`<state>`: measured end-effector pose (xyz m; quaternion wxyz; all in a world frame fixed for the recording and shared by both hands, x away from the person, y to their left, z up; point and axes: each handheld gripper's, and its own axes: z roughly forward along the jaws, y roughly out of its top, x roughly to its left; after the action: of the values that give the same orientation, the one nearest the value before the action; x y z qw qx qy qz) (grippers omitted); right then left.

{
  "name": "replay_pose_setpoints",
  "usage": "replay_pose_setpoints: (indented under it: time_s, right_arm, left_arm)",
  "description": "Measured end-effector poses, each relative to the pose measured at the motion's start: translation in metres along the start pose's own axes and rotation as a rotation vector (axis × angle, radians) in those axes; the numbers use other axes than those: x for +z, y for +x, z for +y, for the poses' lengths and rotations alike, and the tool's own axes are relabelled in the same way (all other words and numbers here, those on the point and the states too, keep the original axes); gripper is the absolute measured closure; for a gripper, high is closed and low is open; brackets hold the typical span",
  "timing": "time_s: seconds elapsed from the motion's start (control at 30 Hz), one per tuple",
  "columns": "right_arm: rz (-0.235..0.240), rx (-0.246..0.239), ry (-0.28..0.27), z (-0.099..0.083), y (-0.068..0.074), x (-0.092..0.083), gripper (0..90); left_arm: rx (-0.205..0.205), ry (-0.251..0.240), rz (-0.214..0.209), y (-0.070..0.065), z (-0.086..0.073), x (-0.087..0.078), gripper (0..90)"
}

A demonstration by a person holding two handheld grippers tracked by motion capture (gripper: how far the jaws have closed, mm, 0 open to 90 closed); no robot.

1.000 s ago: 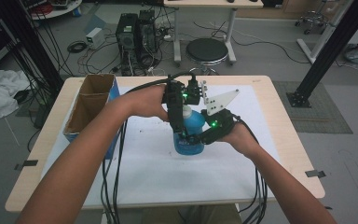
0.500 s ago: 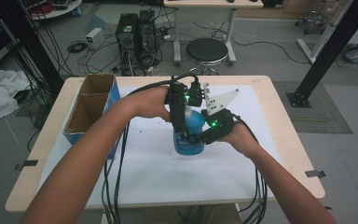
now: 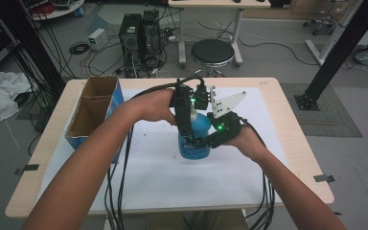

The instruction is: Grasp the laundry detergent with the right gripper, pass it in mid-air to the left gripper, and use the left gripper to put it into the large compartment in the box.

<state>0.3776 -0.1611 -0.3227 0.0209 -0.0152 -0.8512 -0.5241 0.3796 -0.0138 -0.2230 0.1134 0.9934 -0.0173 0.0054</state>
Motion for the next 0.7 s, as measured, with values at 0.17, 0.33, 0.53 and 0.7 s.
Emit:
replay_pose_setpoints:
  time_s: [0.17, 0.33, 0.53, 0.7]
  right_arm:
    - [0.003, -0.004, -0.001, -0.0001, -0.0003, 0.0011, 45.0]
    - [0.004, -0.005, -0.001, -0.0003, -0.0002, 0.0021, 45.0]
    - [0.006, -0.001, 0.002, -0.0004, -0.0002, 0.0024, 45.0]
    - [0.006, 0.001, 0.000, -0.0003, 0.0000, 0.0024, 44.9]
  left_arm:
    - [0.007, -0.003, 0.000, -0.0009, 0.0006, 0.0006, 21.9]
    - [0.015, -0.004, -0.002, -0.0016, 0.0007, 0.0006, 24.2]
    - [0.029, 0.002, 0.004, -0.0023, 0.0003, 0.0010, 26.5]
    - [0.036, 0.001, 0.010, -0.0030, 0.0010, 0.0011, 28.3]
